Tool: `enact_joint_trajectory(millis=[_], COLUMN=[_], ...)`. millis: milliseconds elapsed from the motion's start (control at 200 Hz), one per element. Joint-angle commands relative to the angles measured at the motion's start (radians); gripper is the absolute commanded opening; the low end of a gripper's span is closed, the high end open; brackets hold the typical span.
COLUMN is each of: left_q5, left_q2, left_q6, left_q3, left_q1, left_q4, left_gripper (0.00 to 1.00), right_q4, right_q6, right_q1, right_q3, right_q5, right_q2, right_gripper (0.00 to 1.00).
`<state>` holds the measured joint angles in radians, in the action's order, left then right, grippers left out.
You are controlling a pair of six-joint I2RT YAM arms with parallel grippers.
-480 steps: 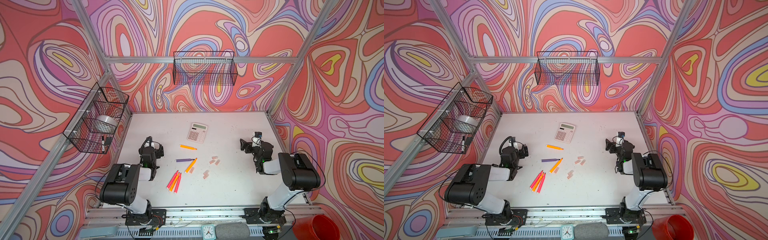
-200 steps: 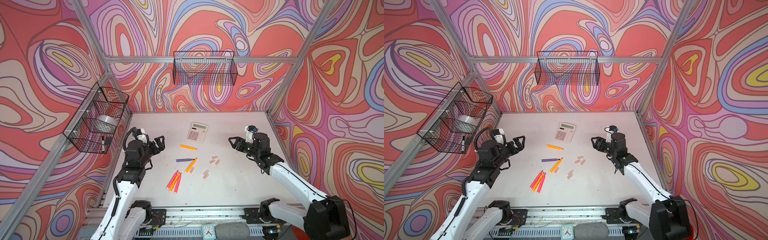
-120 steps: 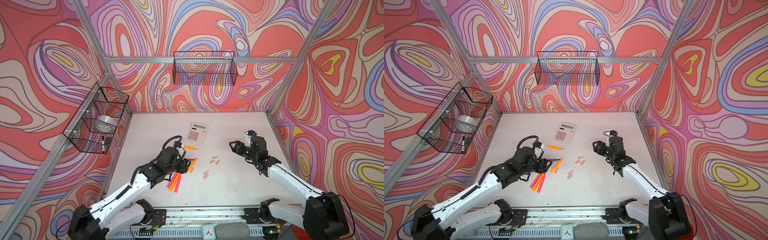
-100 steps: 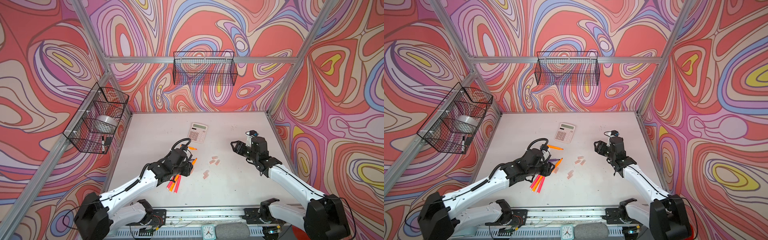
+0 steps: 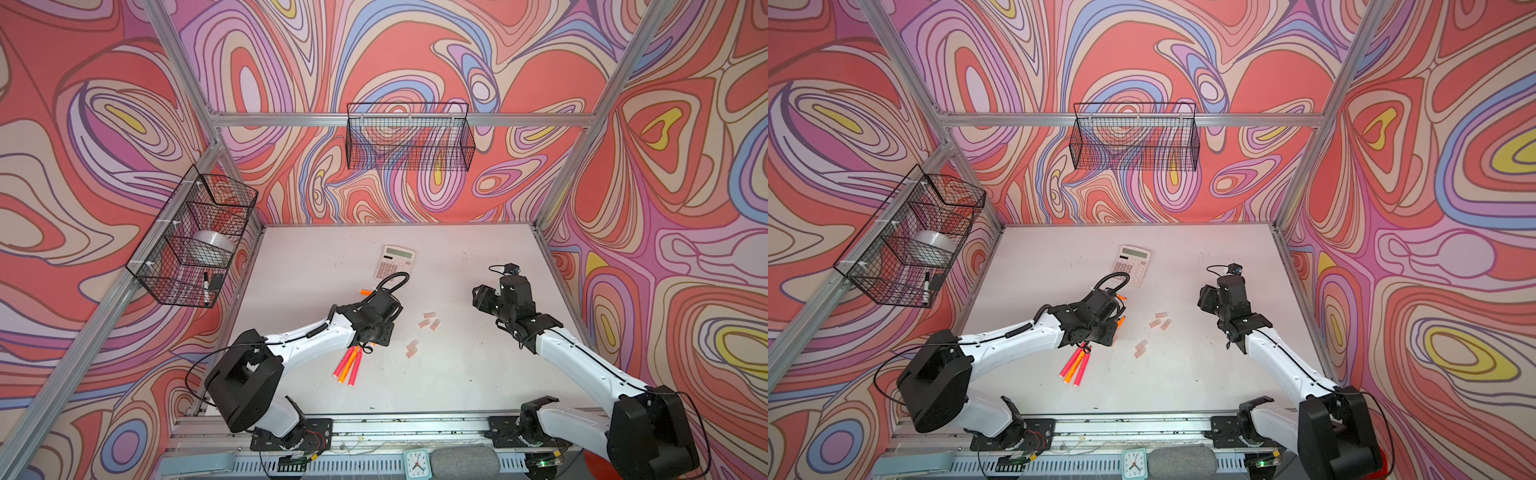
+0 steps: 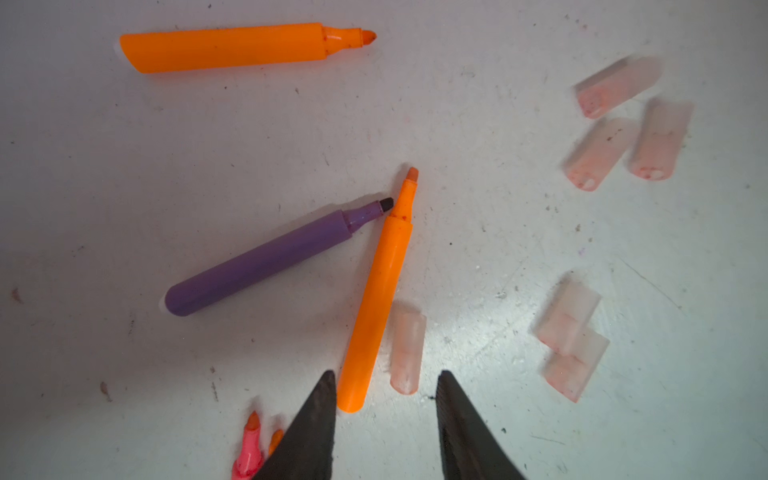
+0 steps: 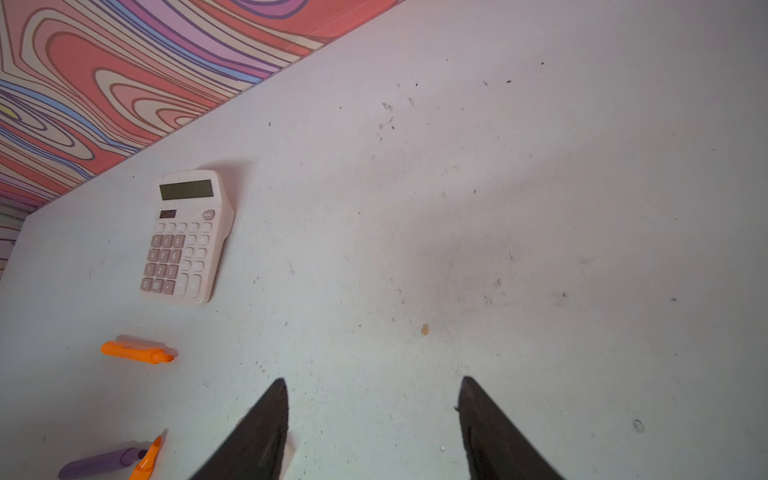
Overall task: Insert the pens into the pen caps
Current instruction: 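Close the left gripper on the orange highlighter and lift it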
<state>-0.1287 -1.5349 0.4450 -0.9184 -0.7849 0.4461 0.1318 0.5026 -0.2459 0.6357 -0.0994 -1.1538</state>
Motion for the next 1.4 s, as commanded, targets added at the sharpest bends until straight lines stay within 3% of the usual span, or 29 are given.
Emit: enact_joint_trajectory(millis=[0,576,956,1257,1392], left_q5=[-0.063,-0.071,-0.043,0.0,-0.013], left_q2=[-0.057,-0.218,-0.221,-0.165,-0.117], left_q6=[0.009,0.014,0.022,0.012,0.031], left_q3=[-0.038,-0.091,-0.067,-0.124,-0.228], left_q1=[-0.003,-0.002,0.0,0.019,0.032], left_q4=[0.076,0.108,0.094,0.138,0.233], left_gripper=[0.39,0.32,0.17,0.14,0.11], right_q4=[0.009,-0.045,-0.037,-0.095,-0.171], right_q6=[-0.035,-0.035,0.005,0.138,0.228], right_q1=[-0.004,-0.005,-0.005,-0.006,-0.01], right_q3=[-0.008,-0.021,-0.042,-0.106,-0.133], right_q5=[-0.078,-0.081,-0.044,0.107,0.198], right_q2=[0.003,-0.081,-0.016,0.128,0.176], right_gripper=[0.67,0.65,0.64,0.63,0.63])
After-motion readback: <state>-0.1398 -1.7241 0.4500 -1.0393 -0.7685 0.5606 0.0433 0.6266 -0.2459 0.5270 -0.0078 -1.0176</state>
